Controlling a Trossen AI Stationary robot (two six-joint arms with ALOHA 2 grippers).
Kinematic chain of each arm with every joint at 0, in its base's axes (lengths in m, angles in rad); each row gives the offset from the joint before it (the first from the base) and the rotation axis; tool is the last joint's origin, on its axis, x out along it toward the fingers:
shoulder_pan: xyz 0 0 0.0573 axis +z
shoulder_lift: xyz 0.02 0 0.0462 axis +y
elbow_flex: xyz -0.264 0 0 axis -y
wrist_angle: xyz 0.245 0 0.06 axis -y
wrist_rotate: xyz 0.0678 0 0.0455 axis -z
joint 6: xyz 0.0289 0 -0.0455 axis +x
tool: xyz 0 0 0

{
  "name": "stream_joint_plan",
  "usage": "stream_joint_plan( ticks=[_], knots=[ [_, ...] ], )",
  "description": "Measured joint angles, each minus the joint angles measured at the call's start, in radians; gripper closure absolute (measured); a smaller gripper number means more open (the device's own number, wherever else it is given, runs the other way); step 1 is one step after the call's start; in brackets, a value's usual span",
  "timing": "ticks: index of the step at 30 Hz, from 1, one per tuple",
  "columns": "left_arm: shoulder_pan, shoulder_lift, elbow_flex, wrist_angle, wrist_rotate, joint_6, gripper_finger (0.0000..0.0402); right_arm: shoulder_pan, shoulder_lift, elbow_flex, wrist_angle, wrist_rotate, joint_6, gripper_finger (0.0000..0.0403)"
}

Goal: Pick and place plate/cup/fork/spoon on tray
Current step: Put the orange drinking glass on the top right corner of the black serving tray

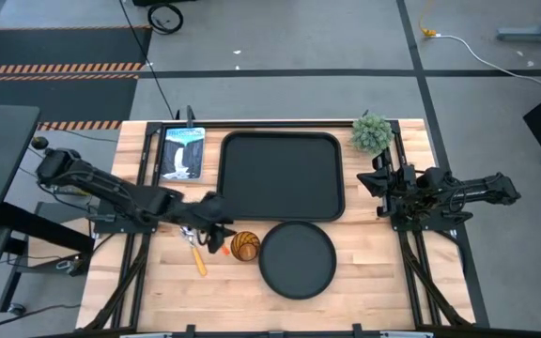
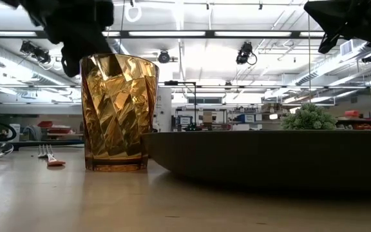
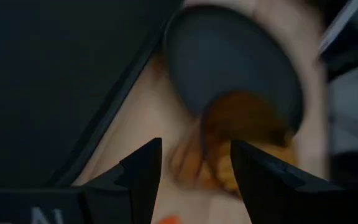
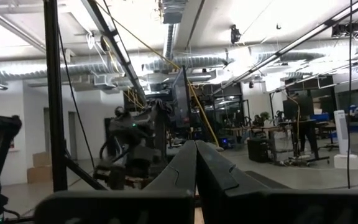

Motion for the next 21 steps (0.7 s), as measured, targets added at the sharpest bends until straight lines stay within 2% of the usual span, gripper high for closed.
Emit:
stream_joint_plan(
  ticks=[4, 11, 14, 21],
  knots=[
    [0.001, 0.137, 0.174, -0.192, -0.001, 0.034, 0.0201, 0.0, 0.0, 0.0, -0.006, -0.007, 0.0, 0.0394],
    [0.008, 0.281, 0.391, -0.37, 0.01, 0.119, 0.0204, 0.0, 0.005, 0.0, -0.017, -0.015, 0.001, 0.0394],
    [0.017, 0.322, 0.429, -0.416, 0.017, 0.144, 0.0212, 0.0, 0.009, 0.0, -0.017, -0.023, 0.001, 0.0394],
    [0.048, 0.393, 0.435, -0.423, 0.106, 0.17, 0.0228, 0.0, 0.024, 0.0, -0.015, -0.038, 0.004, 0.0394]
  ],
)
